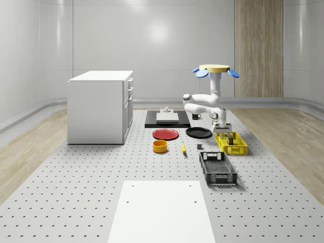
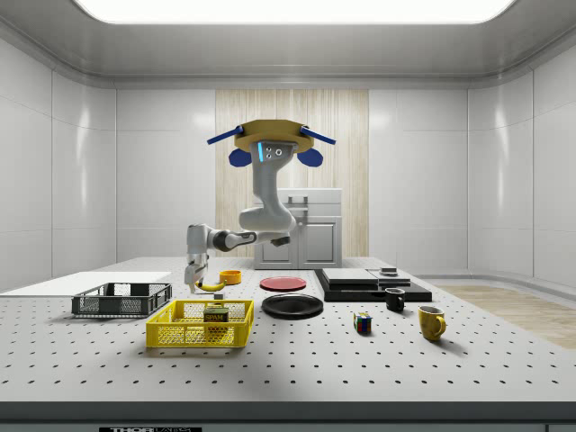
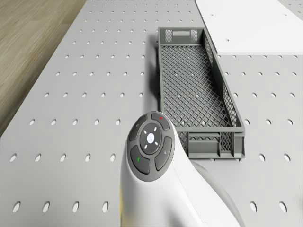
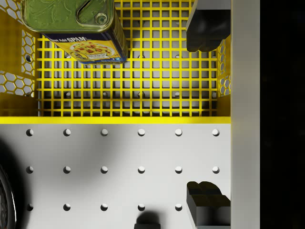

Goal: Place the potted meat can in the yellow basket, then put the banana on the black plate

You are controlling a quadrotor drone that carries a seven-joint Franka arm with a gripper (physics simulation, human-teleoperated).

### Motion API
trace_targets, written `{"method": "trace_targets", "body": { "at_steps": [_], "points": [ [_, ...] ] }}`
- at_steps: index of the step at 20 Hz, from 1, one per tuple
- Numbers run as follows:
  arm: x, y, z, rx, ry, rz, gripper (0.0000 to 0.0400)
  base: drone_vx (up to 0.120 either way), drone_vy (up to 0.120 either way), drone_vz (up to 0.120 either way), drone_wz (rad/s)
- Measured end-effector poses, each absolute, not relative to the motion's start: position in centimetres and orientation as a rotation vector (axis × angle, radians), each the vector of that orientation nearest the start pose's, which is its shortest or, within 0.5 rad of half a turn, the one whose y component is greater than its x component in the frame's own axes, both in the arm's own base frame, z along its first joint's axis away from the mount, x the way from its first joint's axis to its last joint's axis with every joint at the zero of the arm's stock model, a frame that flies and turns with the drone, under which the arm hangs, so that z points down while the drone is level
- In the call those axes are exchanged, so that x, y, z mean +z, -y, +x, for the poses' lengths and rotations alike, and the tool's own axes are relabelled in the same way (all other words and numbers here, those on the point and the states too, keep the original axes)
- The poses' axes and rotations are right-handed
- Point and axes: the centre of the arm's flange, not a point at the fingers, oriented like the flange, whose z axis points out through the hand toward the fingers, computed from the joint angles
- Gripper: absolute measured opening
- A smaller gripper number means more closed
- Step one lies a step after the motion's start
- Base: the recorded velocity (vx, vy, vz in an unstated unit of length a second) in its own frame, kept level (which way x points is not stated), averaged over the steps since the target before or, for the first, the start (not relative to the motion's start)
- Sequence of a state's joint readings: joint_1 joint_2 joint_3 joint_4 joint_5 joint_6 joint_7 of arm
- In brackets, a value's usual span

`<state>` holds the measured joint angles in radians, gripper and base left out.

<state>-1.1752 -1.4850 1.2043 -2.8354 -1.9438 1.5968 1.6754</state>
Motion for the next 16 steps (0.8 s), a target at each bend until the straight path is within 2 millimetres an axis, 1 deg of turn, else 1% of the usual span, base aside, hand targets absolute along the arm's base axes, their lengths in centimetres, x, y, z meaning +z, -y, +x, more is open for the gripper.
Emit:
{"method": "trace_targets", "body": {
  "at_steps": [3,5,9,11,13,14,16],
  "points": [
    [53.67,0.00,30.68,0.786,0.002,0.001,0.0400,0.013,-0.120,0.000,0.000],
    [53.67,0.00,30.68,0.786,0.002,0.001,0.0400,0.120,-0.120,0.000,0.000],
    [53.67,0.00,30.68,0.786,0.002,0.001,0.0400,0.000,-0.120,0.000,0.000],
    [53.67,0.00,30.68,0.786,0.002,0.001,0.0400,0.100,-0.120,0.000,0.000],
    [53.67,0.00,30.68,0.786,0.002,0.001,0.0400,0.000,-0.120,0.000,0.000],
    [53.67,0.00,30.68,0.786,0.002,0.001,0.0400,0.000,-0.120,-0.040,0.000],
    [53.67,0.00,30.68,0.786,0.002,0.001,0.0400,0.000,-0.120,-0.120,0.000]
  ]
}}
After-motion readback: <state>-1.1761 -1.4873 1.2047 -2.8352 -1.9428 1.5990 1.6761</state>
